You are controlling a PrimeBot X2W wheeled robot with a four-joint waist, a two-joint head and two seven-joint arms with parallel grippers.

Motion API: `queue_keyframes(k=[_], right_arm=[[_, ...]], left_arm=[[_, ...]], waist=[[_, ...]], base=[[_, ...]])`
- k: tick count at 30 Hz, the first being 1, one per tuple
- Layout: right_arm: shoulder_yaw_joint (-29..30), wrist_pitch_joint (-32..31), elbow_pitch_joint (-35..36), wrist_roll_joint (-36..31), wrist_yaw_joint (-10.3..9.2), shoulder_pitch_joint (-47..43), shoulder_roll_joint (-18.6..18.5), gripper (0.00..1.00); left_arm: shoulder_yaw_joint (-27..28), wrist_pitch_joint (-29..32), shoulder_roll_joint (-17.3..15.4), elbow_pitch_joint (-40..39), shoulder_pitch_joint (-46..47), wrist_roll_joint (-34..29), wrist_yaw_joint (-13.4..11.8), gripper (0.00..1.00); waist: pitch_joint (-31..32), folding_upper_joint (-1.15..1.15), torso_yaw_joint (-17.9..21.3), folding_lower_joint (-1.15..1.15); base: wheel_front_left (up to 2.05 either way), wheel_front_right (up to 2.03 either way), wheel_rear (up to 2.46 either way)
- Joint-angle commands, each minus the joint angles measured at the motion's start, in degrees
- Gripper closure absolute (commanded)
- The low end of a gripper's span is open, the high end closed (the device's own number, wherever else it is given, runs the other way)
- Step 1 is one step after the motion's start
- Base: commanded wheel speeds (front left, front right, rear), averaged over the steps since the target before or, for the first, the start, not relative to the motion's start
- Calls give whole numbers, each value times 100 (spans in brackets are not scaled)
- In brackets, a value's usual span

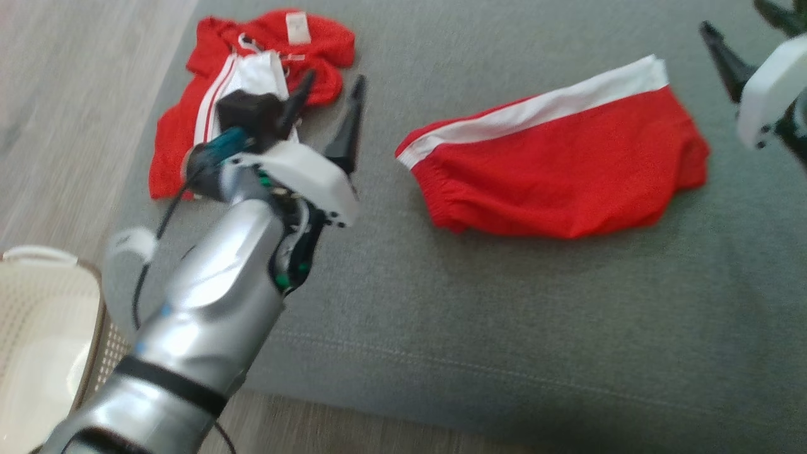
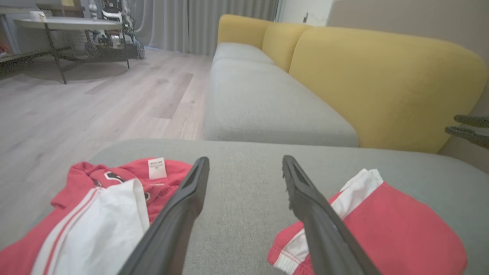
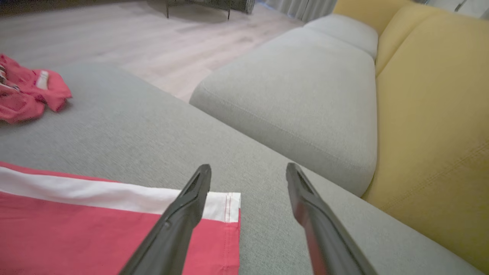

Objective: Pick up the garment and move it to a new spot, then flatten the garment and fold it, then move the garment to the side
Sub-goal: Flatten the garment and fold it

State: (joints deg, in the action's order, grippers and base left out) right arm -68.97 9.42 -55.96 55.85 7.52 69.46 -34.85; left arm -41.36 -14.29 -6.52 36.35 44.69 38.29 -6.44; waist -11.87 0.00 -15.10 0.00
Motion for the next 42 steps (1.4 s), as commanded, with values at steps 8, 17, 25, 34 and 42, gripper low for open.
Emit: queue_keyframes(k=[8,17,25,34,42], right_arm=[[1119,553,303,-278,-3,-594,292,0],[4200,556,2164,-1895,-3,-2739,715,0],[5763,557,3743,-3143,-3,-4665,1712,0],[6439,557,4333,-3812,-3,-5977,2567,0],[6452,557,4253,-4077,-3,-6181,2751,0]], left_arm=[[1135,-70,-434,-1481,-982,-547,-423,0],[2133,-70,-186,-2640,-2405,-1410,-478,0],[2788,-71,230,-3237,-3407,-2054,-105,0],[3024,-71,361,-3653,-4225,-2312,147,0],[2868,-71,363,-3708,-4355,-2388,6,0]], waist=[[721,0,434,0],[1072,0,694,0],[1119,0,851,0],[1172,0,955,0],[1152,0,970,0]], base=[[0,0,0],[0,0,0],[0,0,0],[0,0,0],[0,0,0]])
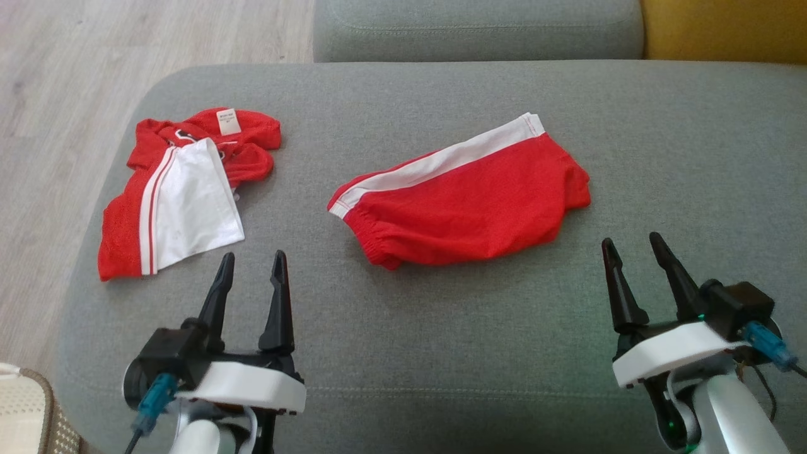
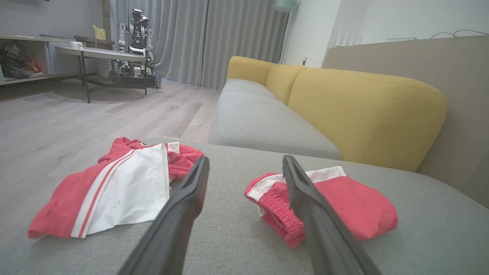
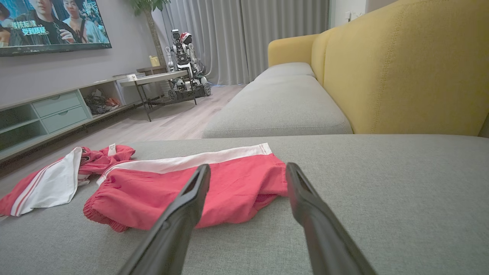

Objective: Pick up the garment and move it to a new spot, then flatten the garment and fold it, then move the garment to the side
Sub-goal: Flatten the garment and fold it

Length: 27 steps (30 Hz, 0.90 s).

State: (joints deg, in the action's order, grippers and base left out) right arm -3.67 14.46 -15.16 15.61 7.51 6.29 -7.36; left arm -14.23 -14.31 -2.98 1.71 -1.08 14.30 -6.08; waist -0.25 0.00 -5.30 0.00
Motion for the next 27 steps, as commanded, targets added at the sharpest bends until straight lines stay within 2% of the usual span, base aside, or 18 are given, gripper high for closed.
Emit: queue_keyframes(k=[1,9,19,27], right_arm=[[-66,53,167,-62,-2,135,7,0],[43,-71,-126,148,-2,216,82,0],[807,-1037,-1214,1924,-2,1173,359,0],[1586,-1657,-2312,2637,-2,2034,414,0]], left_arm=[[149,-69,9,-249,236,17,-38,0],[99,-69,10,-240,352,14,-46,0],[-180,-69,10,-205,567,92,-106,0],[-421,-69,10,-178,713,155,-179,0]], waist=[[-18,0,-17,0],[-154,0,-102,0],[-657,0,-513,0],[-955,0,-946,0]], base=[[0,0,0],[0,0,0],[0,0,0],[0,0,0]])
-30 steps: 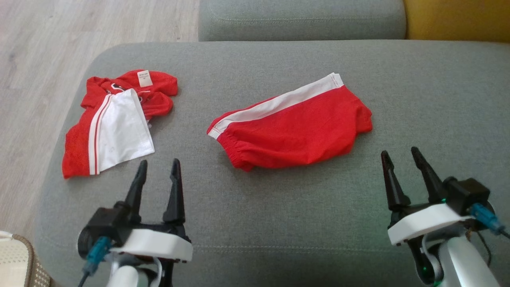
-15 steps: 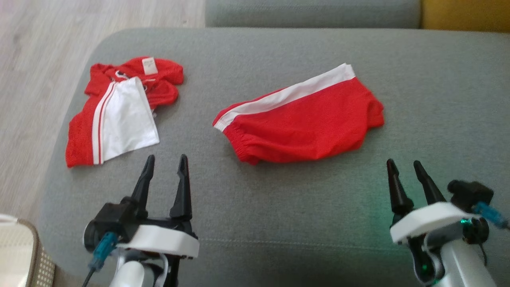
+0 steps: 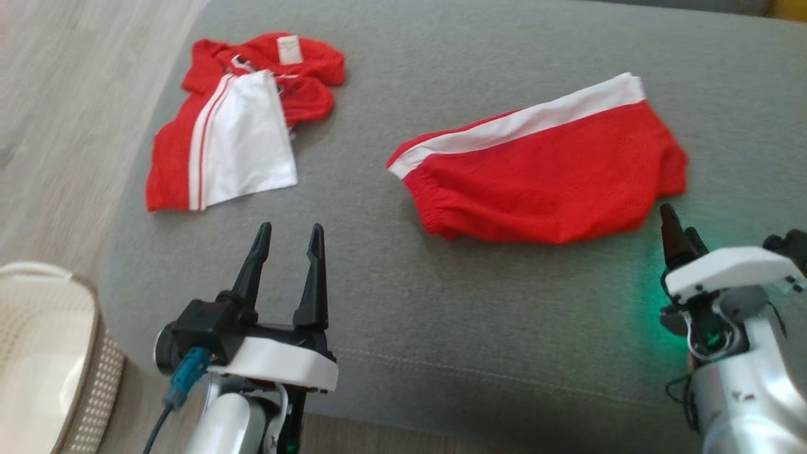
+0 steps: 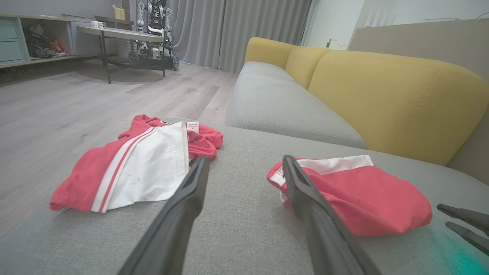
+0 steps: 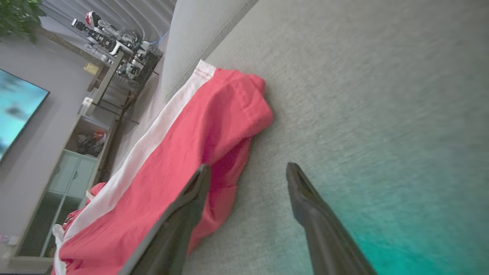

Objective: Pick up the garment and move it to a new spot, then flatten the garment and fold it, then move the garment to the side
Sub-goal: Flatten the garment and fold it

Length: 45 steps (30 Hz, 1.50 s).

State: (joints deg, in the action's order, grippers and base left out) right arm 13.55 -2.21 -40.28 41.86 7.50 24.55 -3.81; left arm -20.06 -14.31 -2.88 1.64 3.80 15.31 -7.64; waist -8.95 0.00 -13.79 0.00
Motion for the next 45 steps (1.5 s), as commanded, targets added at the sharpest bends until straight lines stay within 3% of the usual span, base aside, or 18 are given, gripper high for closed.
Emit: queue_keyframes(k=[1,14,34,36,37,45], right_arm=[[-83,-58,99,73,-1,297,62,0],[588,-311,-932,447,-1,1114,-2,0],[525,-295,-1626,364,-1,1841,-266,0],[471,-301,-1681,346,-1,1865,-269,79],[440,-303,-1695,344,-1,1867,-270,100],[278,-77,-1482,567,-1,1658,-243,100]], left_arm=[[141,-69,0,-164,232,59,-38,0],[-58,-69,0,-226,369,110,-143,0],[-240,-69,1,-287,544,298,-258,0],[-230,-69,1,-288,537,314,-267,0],[-223,-69,1,-285,530,321,-271,0],[-103,-69,1,-229,453,309,-253,0]], waist=[[-117,0,-141,0],[-400,0,-529,0],[-692,0,-819,0],[-673,0,-834,0],[-656,0,-836,0],[-457,0,-678,0]], base=[[0,0,0],[0,0,0],[0,0,0],[0,0,0],[0,0,0],[0,0,0]])
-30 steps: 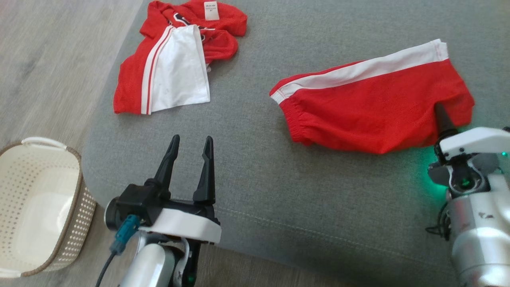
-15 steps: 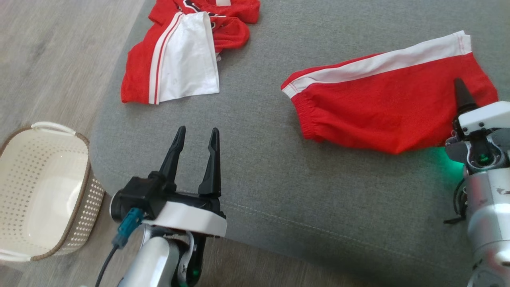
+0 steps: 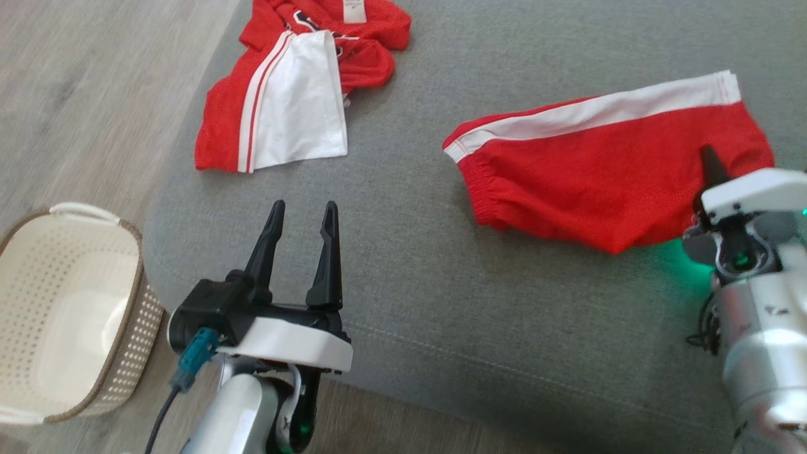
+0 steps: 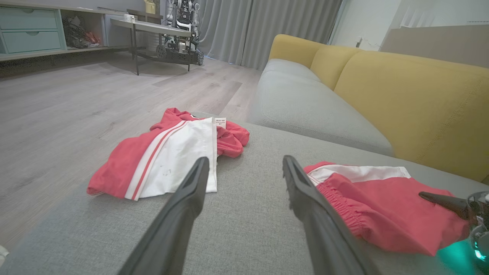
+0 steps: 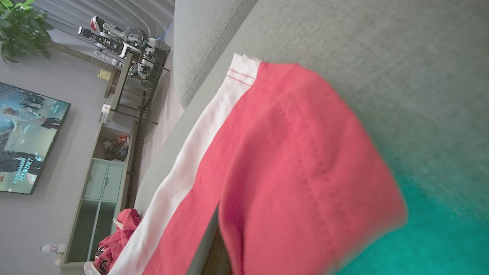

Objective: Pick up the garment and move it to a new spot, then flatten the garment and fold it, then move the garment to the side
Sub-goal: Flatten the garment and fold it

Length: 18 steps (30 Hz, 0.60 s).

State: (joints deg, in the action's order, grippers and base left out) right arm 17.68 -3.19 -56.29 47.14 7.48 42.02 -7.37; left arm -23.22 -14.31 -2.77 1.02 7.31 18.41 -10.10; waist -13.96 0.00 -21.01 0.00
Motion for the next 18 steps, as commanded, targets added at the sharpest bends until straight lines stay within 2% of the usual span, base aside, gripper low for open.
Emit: queue_keyframes(k=[1,12,18], right_arm=[[-144,61,176,95,1,-144,115,100],[35,877,603,545,1,-867,111,100],[224,1384,426,242,1,-1191,27,100]], left_arm=[[225,-69,-10,-157,94,-6,4,0],[385,-69,-10,-39,-78,-113,148,0],[428,-69,-10,-43,-163,-100,165,0]], waist=[[80,0,77,0],[564,0,541,0],[687,0,698,0]], base=[[0,0,0],[0,0,0],[0,0,0]])
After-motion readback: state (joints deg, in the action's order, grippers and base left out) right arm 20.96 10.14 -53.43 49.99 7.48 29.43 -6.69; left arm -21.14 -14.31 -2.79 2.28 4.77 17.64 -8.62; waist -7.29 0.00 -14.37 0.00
